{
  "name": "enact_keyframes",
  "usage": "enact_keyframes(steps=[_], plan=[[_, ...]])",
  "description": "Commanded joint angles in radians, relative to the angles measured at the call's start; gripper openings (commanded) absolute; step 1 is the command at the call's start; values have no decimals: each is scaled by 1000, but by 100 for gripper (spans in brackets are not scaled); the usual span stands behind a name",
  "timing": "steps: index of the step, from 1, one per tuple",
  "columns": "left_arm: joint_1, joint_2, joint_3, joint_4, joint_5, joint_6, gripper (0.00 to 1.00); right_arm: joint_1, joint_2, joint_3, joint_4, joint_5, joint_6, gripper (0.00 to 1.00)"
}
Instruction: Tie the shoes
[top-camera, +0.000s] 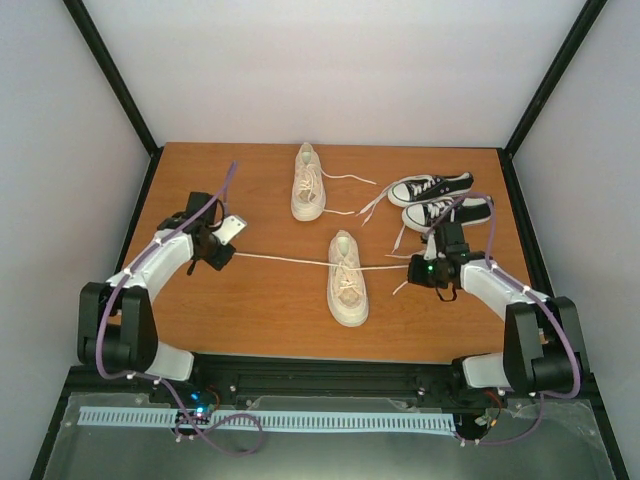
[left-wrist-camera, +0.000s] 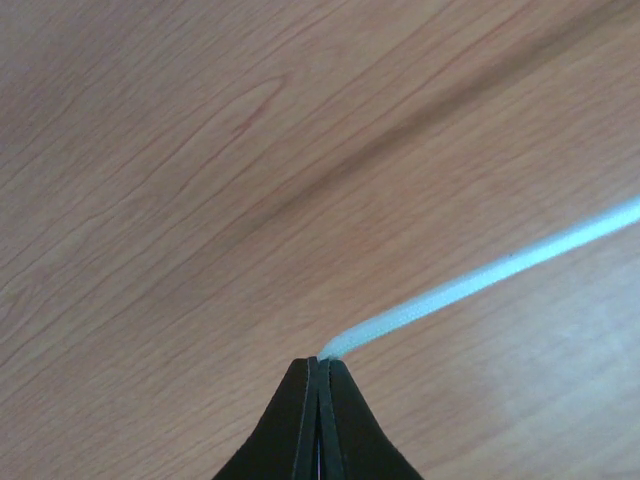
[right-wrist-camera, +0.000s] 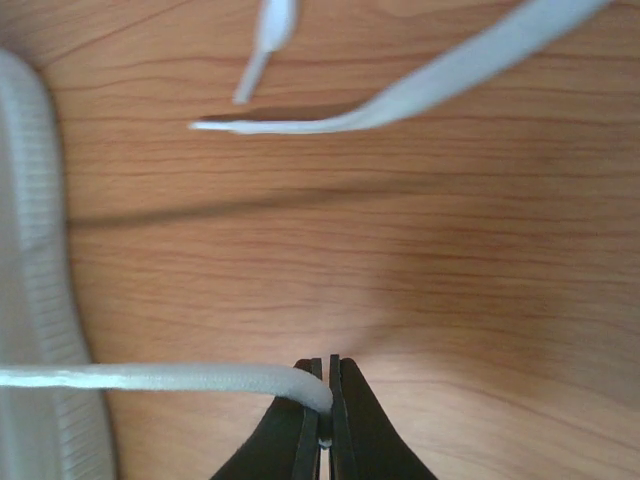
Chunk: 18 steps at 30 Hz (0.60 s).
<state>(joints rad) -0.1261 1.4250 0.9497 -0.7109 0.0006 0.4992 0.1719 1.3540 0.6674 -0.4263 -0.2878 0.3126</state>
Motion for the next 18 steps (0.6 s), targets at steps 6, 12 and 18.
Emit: enact_keyframes(steps=[6,12,18], plan=[[139,82,12,128,-59,81,1,-178,-49,-117,122,5,102,3],[148,128,30,186,-134,113,1,-285,-86,-159,145,-24,121,3],[152,166,58,211,-139,122,1,-324,-62,-177,169,-71,109,3]])
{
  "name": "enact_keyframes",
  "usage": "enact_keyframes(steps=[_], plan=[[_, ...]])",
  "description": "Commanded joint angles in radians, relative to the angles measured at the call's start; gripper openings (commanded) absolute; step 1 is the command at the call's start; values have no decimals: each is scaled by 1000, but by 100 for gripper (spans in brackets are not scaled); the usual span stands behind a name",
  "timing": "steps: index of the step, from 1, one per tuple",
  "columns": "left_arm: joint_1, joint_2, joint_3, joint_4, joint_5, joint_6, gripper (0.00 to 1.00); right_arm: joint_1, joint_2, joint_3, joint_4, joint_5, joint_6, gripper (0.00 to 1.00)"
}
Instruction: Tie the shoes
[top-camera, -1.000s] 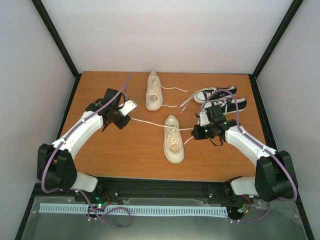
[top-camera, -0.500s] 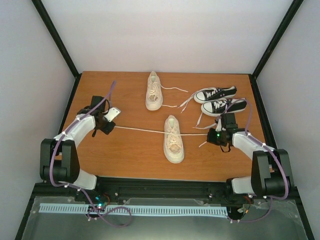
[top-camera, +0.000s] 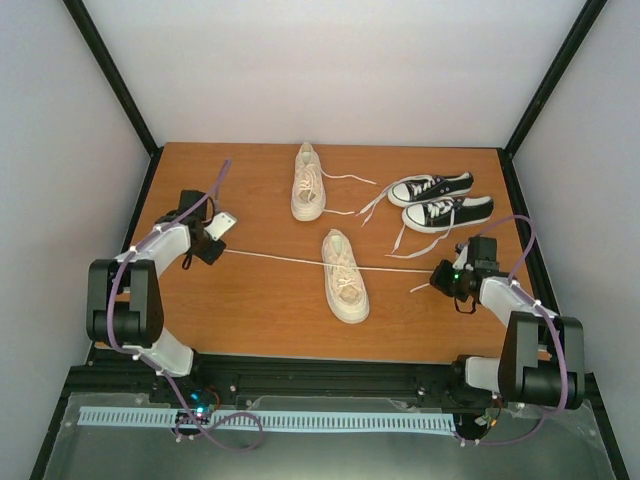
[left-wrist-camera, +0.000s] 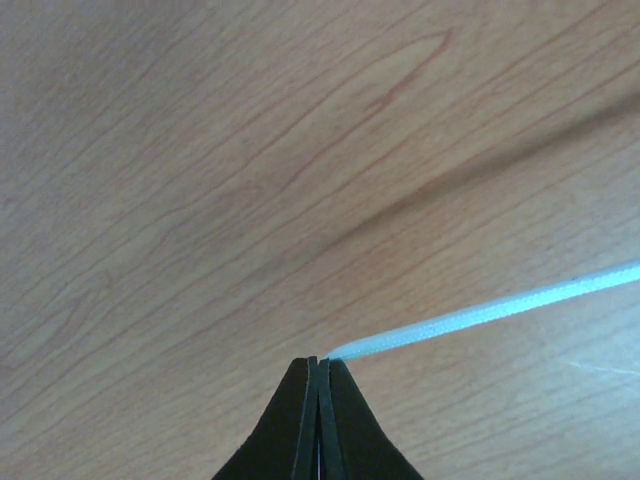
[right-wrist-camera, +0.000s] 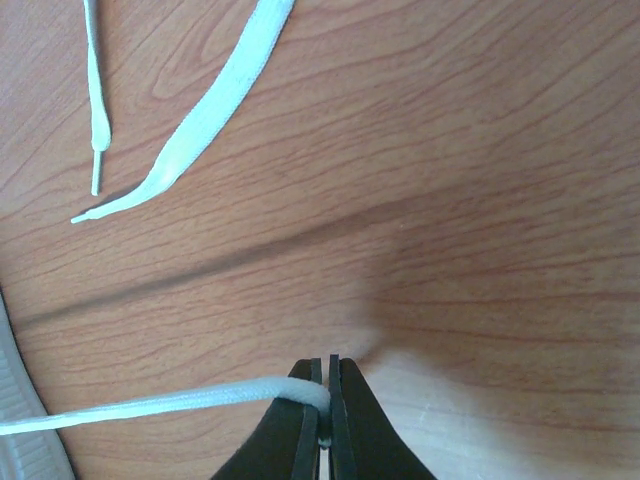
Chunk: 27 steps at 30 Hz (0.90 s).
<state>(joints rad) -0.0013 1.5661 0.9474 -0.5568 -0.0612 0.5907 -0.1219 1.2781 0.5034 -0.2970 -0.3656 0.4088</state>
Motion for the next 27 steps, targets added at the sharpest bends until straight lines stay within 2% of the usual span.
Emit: enact_keyframes(steps=[1,5,7,9,12,16,22,27], plan=[[27,33,66,57,-76,28,1,-31,29,-15,47,-5,15,3],[26,45,72,56,-72,11,1,-27,50,-21,65,-26,28,3],[-4,29,78,25,-54,-20,1,33,32,-6,50,21,31,3],[-86,-13,63,-14,15,-36,1,153,25,36,23,80,18,3],[-247,-72,38,-45,159,-83,1,305,53,95,11,69,19,3],[-457,-54,61,-91,294,-140,1,507,130,152,1,66,27,3],[-634,37,99,-101,326,-172,1,644,170,155,68,15,74,3],[-724,81,122,-112,407,-189,1,699,158,162,96,3,109,3]])
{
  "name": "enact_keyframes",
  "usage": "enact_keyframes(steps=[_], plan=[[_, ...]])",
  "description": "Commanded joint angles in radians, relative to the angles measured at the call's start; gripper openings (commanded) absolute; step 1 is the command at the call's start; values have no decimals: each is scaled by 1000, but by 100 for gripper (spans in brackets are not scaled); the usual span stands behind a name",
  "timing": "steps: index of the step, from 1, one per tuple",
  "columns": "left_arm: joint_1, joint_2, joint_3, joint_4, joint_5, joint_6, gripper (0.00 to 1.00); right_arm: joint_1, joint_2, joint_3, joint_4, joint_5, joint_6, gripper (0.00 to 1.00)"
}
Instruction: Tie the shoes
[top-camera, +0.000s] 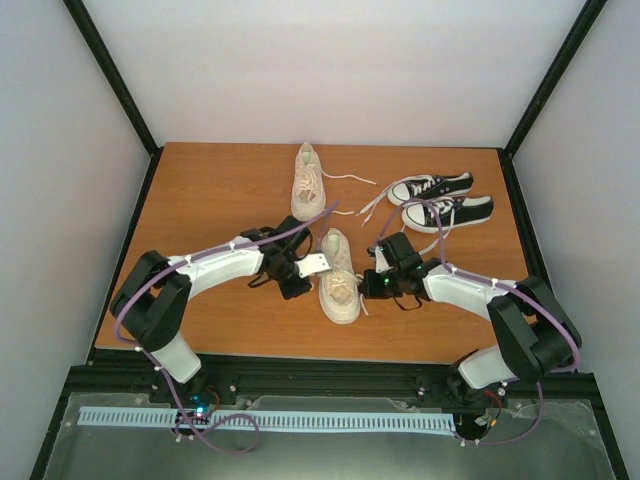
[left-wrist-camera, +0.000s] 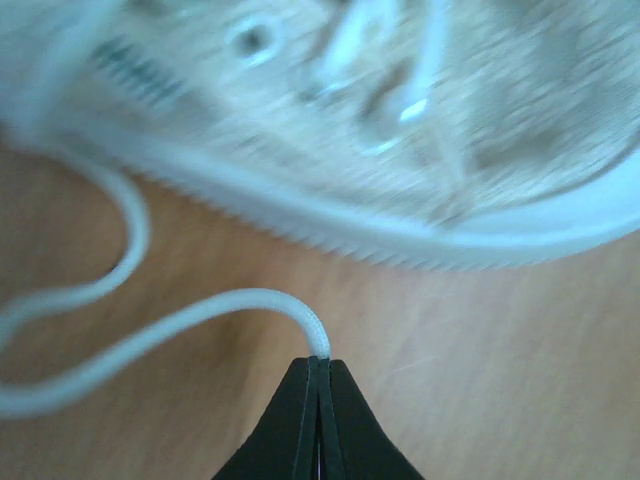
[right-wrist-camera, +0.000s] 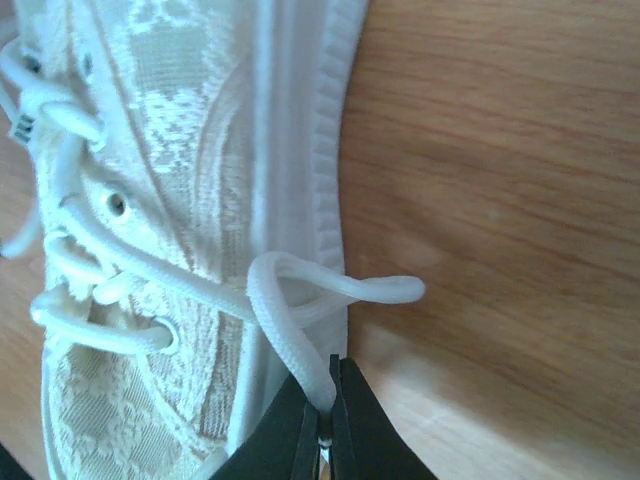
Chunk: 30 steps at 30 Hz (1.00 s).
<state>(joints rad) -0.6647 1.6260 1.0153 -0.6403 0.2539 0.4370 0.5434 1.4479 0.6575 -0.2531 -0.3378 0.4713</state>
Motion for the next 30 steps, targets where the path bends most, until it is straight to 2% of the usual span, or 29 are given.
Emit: enact_keyframes(steps=[1,3,7,12,16,20,21,23,26,27,28,30], plan=[[-77,25,56,-28,103,-34,1,37,-15,4,64,-30,63,3],[-94,31,60,-15,122,-38,1,44,-13,-7,89,-47,81,3],[-101,63,73,-14,102,-32,1,46,-5,-10,65,29,74,3],[-101,53,72,-41,80,-10,1,46,-2,-15,109,-53,85,3],[-80,-32,89,-86,-19,24,1,23,-29,32,-19,39,48,3],[11,-141,171,-197,-66,42,1,-71,-129,72,-181,157,6,4],[37,-156,209,-235,-53,40,1,-85,-141,85,-230,200,-10,15],[75,-174,299,-307,-34,37,1,-92,-138,124,-312,265,-63,44],[85,-184,427,-382,-36,35,1,-86,-155,174,-334,251,-136,70],[85,-184,464,-405,-32,31,1,-72,-170,186,-306,236,-159,89],[85,-185,505,-424,-30,27,1,-53,-194,193,-266,215,-186,99],[86,-184,579,-454,-30,20,1,-8,-225,187,-136,148,-260,100]])
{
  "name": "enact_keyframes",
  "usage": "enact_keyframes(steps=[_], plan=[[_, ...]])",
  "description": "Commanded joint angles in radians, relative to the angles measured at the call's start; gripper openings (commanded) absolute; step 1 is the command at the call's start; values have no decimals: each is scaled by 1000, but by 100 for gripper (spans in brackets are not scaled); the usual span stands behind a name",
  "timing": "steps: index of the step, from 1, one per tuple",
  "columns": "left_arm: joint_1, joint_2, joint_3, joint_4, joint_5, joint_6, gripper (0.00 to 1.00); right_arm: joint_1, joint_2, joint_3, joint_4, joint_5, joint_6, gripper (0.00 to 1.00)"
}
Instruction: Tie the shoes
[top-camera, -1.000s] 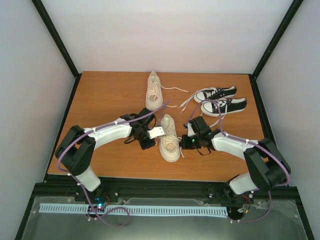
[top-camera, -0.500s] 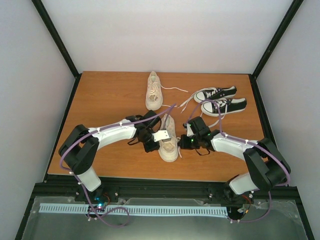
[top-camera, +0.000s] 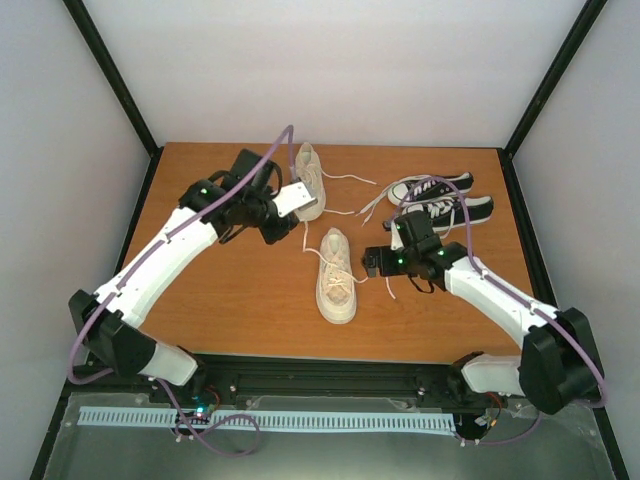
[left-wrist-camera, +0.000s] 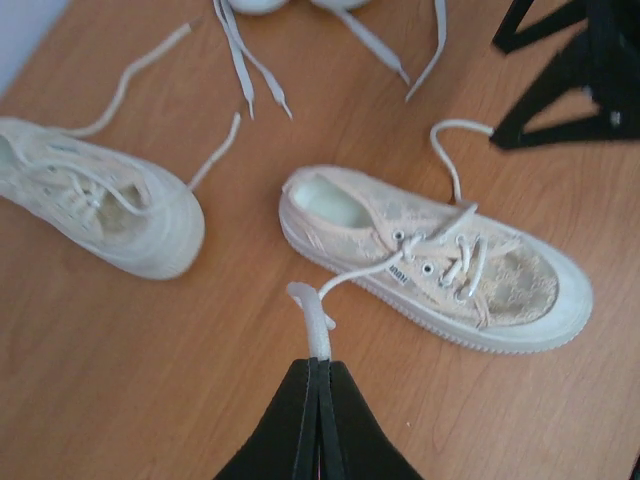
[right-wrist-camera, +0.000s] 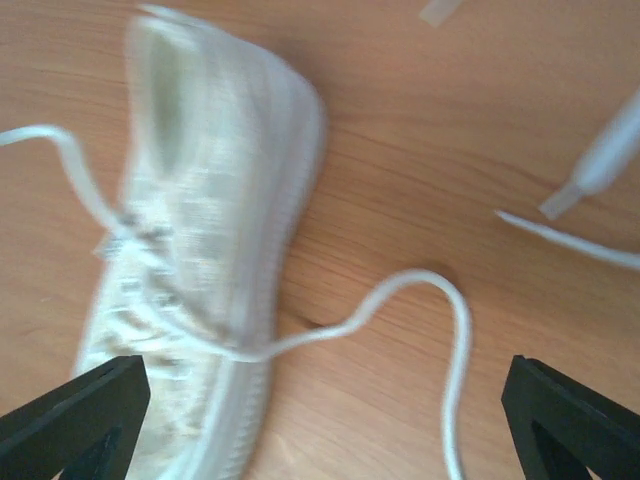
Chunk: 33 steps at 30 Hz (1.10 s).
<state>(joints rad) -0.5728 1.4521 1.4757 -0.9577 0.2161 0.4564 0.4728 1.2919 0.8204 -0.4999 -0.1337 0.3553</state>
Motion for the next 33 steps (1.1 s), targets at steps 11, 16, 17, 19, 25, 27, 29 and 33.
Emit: enact_keyframes(steps=[11,16,17,19,25,27,29,33], plan=[[-6,-21,274,-173,109,-25,1,164,53,-100,809,-358,-481,71],[-6,-24,287,-168,134,-32,1,164,182,-47,858,-379,-472,60],[-6,-25,293,-168,138,-33,1,165,198,-48,873,-368,-474,57],[-6,-23,304,-170,143,-36,1,165,221,-44,881,-365,-478,52],[-6,-14,331,-171,167,-40,1,164,268,-41,895,-383,-468,44],[-6,-11,337,-171,173,-41,1,164,280,-40,894,-373,-466,39],[-6,-9,339,-173,175,-40,1,162,285,-45,898,-355,-464,32],[-6,-9,337,-180,176,-36,1,149,282,-63,906,-347,-456,23]])
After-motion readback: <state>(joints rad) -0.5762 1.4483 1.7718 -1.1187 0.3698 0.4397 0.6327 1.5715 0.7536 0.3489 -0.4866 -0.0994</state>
